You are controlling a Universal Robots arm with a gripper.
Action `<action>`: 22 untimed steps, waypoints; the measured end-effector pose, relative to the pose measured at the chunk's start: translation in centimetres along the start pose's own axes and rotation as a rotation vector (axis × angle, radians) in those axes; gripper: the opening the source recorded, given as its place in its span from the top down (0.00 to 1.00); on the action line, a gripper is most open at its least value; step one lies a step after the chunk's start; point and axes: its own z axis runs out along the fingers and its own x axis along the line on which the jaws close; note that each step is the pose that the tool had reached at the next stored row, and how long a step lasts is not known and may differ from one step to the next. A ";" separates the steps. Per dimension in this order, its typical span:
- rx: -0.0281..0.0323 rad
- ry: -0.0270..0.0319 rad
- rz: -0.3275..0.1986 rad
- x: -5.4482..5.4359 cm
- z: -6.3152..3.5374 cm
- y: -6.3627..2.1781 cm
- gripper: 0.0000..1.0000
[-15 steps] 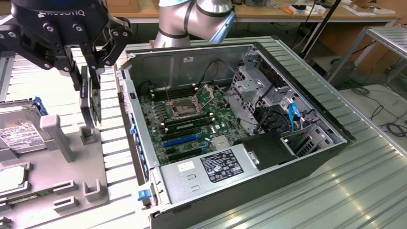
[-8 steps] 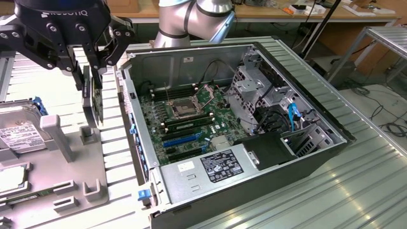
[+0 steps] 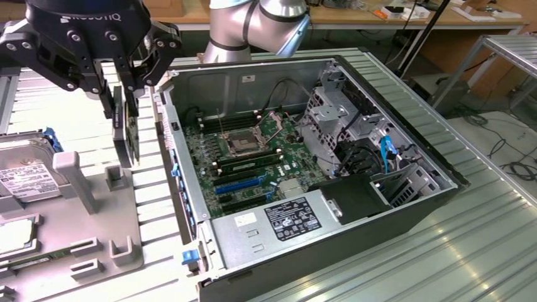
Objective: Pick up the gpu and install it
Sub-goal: 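Pick up the gpu and move the gpu toward the slot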
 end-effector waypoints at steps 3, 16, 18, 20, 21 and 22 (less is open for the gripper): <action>0.0001 0.0000 0.000 -0.1 0.00 0.01 0.73; 0.0000 0.0000 0.000 -0.5 0.02 0.05 0.73; 0.0000 0.0000 0.000 -0.7 0.02 0.06 0.73; 0.0000 0.0000 0.000 -0.7 0.02 0.07 0.73; 0.0000 0.0000 0.000 -0.8 0.03 0.08 0.73; 0.0001 0.0001 0.000 -0.9 0.02 0.09 0.73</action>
